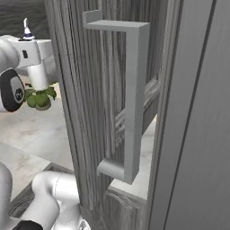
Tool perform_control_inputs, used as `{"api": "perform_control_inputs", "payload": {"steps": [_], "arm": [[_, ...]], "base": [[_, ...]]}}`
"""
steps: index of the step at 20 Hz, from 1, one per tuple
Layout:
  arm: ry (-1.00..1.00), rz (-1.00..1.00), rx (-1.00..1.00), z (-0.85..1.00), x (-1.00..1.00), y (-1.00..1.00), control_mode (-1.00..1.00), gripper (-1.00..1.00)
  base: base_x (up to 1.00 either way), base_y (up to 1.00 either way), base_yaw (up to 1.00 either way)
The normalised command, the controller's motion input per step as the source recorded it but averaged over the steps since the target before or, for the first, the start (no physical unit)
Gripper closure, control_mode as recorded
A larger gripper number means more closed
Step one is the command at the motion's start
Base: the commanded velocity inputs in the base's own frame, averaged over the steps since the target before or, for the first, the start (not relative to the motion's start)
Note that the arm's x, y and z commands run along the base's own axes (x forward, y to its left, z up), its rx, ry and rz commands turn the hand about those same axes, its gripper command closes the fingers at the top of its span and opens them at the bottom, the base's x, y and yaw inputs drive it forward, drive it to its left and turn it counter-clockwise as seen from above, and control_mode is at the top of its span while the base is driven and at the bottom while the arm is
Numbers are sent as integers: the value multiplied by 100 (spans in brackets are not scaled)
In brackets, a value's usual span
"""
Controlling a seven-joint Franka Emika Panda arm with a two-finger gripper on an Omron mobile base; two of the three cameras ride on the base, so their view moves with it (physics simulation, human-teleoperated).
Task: Move the cutting board and knife to the sink. Then move spray from the cabinet to the counter.
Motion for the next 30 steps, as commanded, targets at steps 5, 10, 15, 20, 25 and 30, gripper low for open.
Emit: {"api": "perform_control_inputs", "payload": {"steps": [5, 10, 15, 20, 25, 30], "arm": [[0, 0, -1, -44, -48, 0, -100, 100], [0, 0, -2, -64, -30, 0, -100, 100], [0, 0, -4, -55, -19, 0, -100, 100], [0, 0, -1, -35, -2, 0, -100, 100], [0, 0, -2, -29, 0, 0, -100, 100], [0, 0, -1, -45, -17, 0, -100, 100]], "base": [[0, 0, 0], [0, 0, 0], [0, 0, 0], [0, 0, 0], [0, 0, 0], [0, 0, 0]]}}
